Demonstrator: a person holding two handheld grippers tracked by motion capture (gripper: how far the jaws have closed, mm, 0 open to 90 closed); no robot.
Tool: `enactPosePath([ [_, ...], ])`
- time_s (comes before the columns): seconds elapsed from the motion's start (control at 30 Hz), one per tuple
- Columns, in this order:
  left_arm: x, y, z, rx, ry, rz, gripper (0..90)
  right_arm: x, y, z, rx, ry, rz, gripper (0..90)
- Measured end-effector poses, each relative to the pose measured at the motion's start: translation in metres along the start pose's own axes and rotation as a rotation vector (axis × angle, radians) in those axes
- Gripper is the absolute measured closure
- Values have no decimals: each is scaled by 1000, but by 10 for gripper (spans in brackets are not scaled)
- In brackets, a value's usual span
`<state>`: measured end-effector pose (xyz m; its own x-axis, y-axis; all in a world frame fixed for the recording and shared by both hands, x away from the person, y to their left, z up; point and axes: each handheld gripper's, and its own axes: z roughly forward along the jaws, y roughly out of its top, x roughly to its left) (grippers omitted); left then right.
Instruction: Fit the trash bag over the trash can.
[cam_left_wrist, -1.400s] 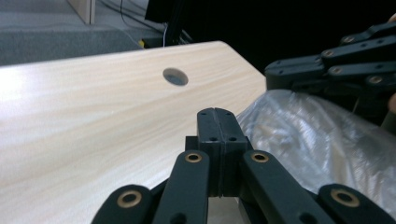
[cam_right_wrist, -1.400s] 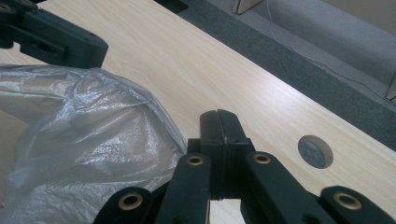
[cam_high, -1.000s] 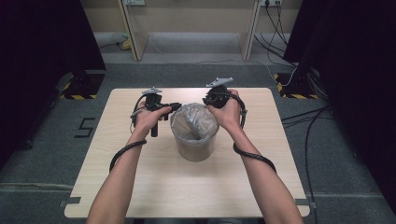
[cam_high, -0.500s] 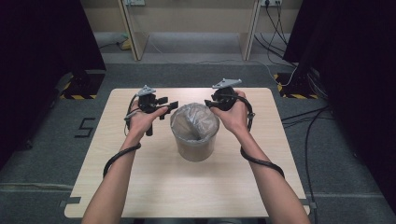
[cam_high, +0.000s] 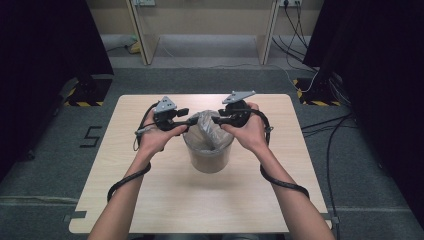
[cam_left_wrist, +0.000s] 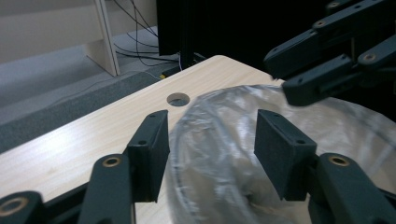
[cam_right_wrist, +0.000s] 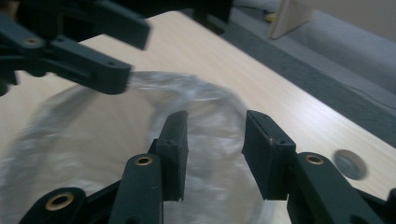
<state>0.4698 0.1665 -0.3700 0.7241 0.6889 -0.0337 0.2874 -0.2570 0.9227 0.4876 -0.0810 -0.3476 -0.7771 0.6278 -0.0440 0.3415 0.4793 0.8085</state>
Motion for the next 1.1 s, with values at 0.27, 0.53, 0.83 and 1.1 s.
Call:
enactPosePath([
  [0.27, -12, -2, -5, 32, -20, 38, 472, 24, 0, 11, 106, 148, -36, 647],
  [0.53, -10, -1, -7, 31, -24, 36, 473, 31, 2, 13, 145, 163, -58, 668],
  [0.83, -10, -2, -6, 33, -19, 33, 473, 34, -2, 19, 228, 161, -92, 667],
  [1.1, -11, -4, -3, 49, -23, 41, 472, 18, -4, 25, 292, 63, -77, 664],
])
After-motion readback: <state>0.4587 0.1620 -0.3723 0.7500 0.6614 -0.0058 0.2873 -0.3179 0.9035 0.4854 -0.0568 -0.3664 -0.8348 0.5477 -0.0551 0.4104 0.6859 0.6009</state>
